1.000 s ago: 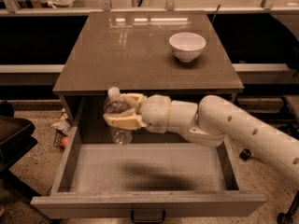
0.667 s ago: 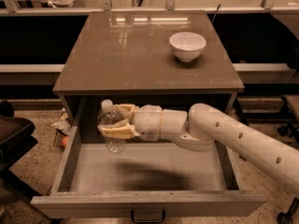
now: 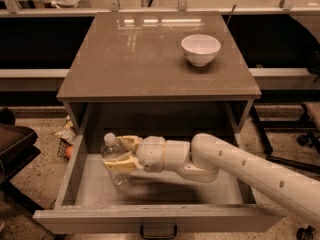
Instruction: Place water bottle into top drawer
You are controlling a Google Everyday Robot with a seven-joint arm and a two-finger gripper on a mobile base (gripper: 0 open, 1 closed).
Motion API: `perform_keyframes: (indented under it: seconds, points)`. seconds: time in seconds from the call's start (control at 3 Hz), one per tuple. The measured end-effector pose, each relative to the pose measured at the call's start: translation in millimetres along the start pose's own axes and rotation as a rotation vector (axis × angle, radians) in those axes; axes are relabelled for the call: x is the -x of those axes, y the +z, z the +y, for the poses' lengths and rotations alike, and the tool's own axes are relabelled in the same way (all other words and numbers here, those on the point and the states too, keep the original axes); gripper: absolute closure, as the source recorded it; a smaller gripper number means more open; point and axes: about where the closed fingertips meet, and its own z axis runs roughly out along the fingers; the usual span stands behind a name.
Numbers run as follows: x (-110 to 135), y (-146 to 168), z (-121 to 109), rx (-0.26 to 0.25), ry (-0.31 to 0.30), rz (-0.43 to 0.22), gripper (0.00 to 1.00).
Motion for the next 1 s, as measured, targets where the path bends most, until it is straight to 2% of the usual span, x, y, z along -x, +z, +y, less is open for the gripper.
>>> perform_keyframes:
  seconds: [0.67,1.0]
  points:
    - [-28.4,8.8,-0.2,0.003,0.004,-0.005,1.0]
    - [-26.8,8.9,-0.3,0.002,0.004,-0.005,0.84]
